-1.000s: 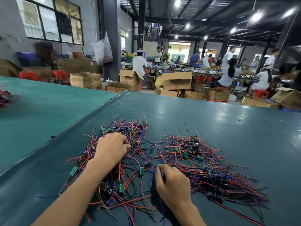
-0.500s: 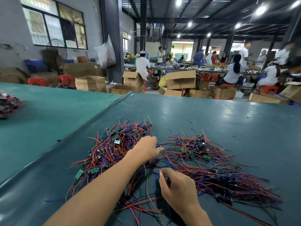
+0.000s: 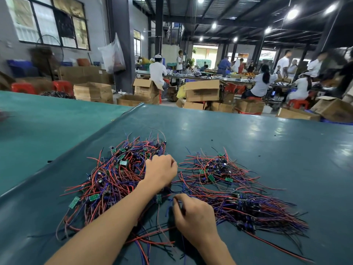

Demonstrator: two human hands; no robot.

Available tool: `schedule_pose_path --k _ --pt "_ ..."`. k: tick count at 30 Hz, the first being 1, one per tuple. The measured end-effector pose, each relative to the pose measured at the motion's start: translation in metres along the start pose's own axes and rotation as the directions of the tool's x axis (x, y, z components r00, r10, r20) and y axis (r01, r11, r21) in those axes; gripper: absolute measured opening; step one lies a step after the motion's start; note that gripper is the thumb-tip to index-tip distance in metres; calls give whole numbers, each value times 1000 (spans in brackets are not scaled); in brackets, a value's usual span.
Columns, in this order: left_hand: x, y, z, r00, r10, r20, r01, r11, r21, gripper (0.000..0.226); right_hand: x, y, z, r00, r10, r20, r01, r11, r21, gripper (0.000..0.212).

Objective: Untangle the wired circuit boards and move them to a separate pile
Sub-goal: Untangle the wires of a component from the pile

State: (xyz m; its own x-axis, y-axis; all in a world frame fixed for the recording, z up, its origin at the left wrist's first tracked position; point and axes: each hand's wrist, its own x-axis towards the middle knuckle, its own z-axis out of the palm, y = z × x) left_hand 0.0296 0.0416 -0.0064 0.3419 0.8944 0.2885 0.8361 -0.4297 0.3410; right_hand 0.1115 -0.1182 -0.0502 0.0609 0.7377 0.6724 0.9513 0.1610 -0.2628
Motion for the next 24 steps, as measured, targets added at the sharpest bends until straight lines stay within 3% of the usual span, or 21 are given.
schedule_pose_path --k 3,5,7,10,14,18,21,24 --pt "-8 3 -21 981 5 -192 -76 930 -361 23 1 0 2 1000 2 -8 -2 1000 4 5" --pt "-18 6 -40 955 -11 -297 -169 802 -573 17 0 1 4 999 18 -30 -18 1000 16 5" --pt "-30 11 -59 956 -49 -290 -207 589 -781 15 -1 2 5 997 54 -46 -51 996 75 10" --pt "-50 19 -78 996 -62 -56 -46 153 -987 15 0 3 5 985 144 -94 -116 960 257 14" --pt "-71 34 -84 961 0 277 261 -337 -905 12 3 7 3 948 281 -148 -165 835 525 20" --pt "-86 34 -81 842 124 525 466 -658 -592 8 6 8 -1 958 275 -77 -164 752 638 36" --pt "-96 28 -72 747 235 621 541 -757 -365 17 9 8 -4 953 304 -13 -192 633 750 46" --pt "-101 23 -63 700 236 674 590 -723 -360 7 10 8 -9 941 338 -33 -175 567 805 51"
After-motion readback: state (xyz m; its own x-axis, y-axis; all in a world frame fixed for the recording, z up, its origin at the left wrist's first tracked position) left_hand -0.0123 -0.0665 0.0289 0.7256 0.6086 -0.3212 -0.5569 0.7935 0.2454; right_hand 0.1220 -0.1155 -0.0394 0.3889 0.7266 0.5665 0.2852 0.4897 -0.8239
